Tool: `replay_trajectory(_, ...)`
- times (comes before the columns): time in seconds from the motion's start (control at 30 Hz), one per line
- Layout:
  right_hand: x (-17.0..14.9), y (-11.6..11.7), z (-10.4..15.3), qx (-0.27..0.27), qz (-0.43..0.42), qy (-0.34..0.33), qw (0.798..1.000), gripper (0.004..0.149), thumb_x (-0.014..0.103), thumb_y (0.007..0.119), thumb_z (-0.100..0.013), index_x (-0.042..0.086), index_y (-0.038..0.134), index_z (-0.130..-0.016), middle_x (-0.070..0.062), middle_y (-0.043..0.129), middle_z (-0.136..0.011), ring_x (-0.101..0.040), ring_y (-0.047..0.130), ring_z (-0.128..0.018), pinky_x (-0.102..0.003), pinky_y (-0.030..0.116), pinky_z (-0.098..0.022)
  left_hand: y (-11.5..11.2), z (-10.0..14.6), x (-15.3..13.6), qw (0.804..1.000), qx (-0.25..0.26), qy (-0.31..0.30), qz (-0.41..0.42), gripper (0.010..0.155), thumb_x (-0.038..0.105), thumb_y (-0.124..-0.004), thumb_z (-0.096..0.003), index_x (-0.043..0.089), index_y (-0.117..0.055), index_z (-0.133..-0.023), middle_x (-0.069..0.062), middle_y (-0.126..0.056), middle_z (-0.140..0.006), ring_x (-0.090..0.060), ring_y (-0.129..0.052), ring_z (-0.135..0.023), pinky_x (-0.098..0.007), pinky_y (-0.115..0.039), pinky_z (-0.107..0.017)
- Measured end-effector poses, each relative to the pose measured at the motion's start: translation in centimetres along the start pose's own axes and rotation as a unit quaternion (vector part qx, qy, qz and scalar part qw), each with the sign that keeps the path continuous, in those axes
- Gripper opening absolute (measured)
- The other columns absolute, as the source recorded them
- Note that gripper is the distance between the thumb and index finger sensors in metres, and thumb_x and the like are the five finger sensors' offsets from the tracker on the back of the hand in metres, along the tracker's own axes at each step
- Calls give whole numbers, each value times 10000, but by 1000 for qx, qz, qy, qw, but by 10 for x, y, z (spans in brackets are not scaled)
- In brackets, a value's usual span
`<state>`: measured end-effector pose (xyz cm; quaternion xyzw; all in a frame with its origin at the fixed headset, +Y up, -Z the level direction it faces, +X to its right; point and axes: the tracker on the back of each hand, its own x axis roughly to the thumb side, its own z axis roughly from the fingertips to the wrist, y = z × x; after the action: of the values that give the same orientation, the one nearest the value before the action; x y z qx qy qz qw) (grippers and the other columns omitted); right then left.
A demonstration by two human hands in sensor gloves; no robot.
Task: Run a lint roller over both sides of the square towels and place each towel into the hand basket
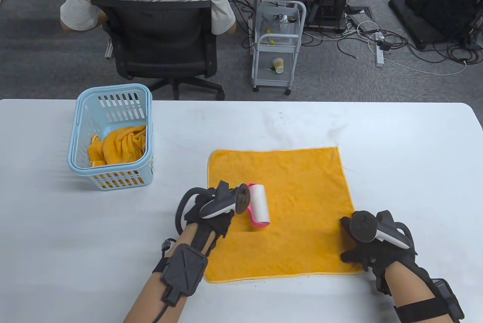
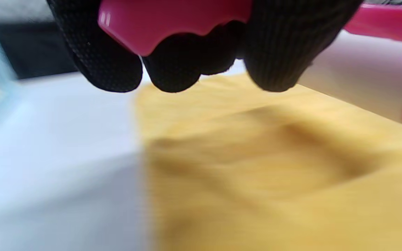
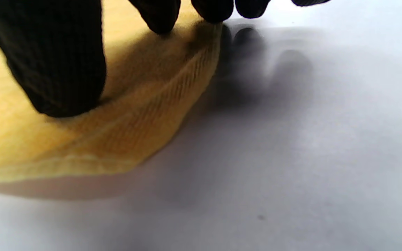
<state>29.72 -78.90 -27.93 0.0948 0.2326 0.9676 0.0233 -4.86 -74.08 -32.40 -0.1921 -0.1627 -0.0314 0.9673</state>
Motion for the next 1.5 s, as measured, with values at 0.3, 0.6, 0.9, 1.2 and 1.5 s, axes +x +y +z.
replay_trajectory(0.3, -1, 1, 0, 1, -4, 0, 1000, 967, 556, 914, -417, 180, 399, -1145, -222, 315, -1163, -539, 329, -1047, -739, 422, -684, -24, -17, 55, 996, -22, -41, -79, 542, 402, -775, -519, 343, -515, -991, 20, -739, -949, -278, -880, -782, -542, -800, -634)
replay_trajectory(0.6, 0, 1, 0, 2, 0, -1, 1000, 967, 552, 916, -418, 175, 403, -1145, -227, 319, -1162, -541, 329, -1047, -741, 421, -684, -17, 19, -27, 956, -18, 121, -265, 458, 316, -817, -520, 376, -597, -917, 32, -779, -940, -276, -913, -791, -583, -792, -641)
replay_trajectory(0.9, 0, 1, 1, 1, -1, -1, 1000, 966, 554, 914, -417, 176, 402, -1144, -225, 315, -1163, -540, 329, -1047, -740, 422, -683, -11, 20, 5, 1000, -15, 4, 4, 602, 458, -789, -503, 322, -482, -1002, 12, -705, -964, -273, -858, -794, -555, -773, -642)
replay_trajectory(1.2, 0, 1, 1, 1, -4, -1, 1000, 965, 553, 913, -417, 180, 400, -1144, -224, 313, -1162, -541, 329, -1046, -739, 423, -684, -34, 8, 70, 993, -16, -56, -105, 552, 429, -755, -516, 337, -489, -991, 15, -700, -968, -273, -857, -801, -545, -777, -645)
replay_trajectory(1.5, 0, 1, 1, 1, -4, -1, 1000, 964, 552, 914, -418, 176, 403, -1144, -226, 317, -1162, -540, 331, -1046, -740, 422, -684, -33, 41, -19, 970, -28, 90, -226, 459, 346, -792, -526, 371, -563, -923, 40, -757, -948, -262, -909, -796, -573, -792, -636)
